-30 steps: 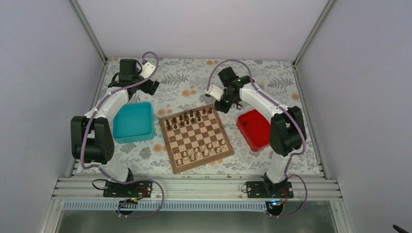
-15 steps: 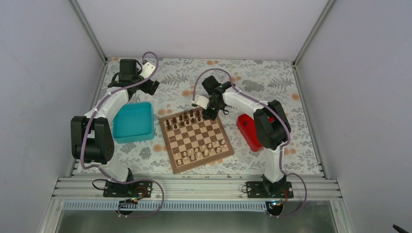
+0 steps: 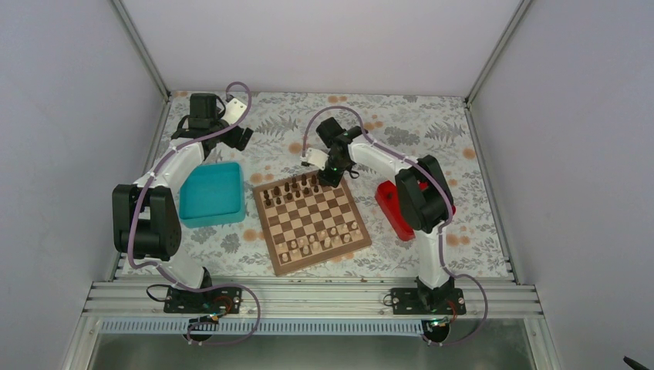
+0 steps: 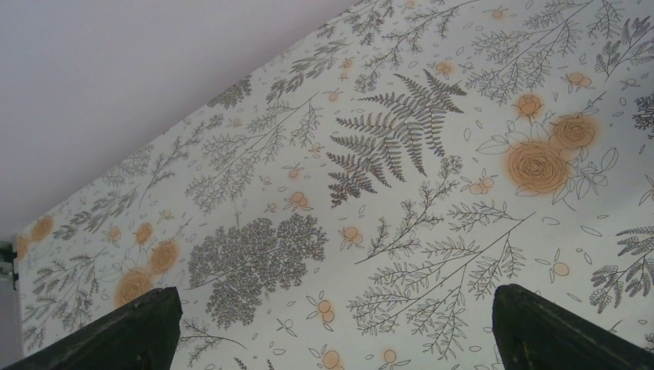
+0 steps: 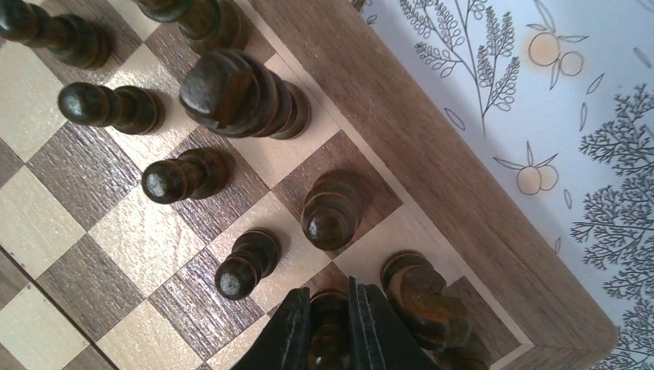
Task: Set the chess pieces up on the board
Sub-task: Place the chess piece on the chessboard.
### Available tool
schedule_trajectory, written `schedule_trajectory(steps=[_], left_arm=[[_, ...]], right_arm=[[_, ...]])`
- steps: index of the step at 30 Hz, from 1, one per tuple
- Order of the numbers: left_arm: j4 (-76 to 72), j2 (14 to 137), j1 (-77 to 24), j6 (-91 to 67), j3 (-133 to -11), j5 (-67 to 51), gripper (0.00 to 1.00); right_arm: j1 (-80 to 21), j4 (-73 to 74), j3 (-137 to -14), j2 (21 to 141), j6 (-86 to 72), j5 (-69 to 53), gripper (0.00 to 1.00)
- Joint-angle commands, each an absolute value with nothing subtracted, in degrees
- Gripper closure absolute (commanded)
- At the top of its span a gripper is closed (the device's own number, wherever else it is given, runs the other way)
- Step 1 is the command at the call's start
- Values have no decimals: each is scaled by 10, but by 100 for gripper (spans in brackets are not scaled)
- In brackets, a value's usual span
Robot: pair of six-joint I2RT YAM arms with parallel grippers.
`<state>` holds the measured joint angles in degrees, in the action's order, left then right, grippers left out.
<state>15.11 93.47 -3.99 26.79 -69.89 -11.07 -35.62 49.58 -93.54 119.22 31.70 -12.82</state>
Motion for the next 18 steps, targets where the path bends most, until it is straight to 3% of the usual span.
schedule_trajectory(steps=[1,18], left_arm=[[141,920,-41,275,-697,-122,0],[141,921,-41,275,-696,-122,0]], right_arm=[[-363,505,-938,1197,321,-126,91],[-363,491,-915,1199,322,-112,89]])
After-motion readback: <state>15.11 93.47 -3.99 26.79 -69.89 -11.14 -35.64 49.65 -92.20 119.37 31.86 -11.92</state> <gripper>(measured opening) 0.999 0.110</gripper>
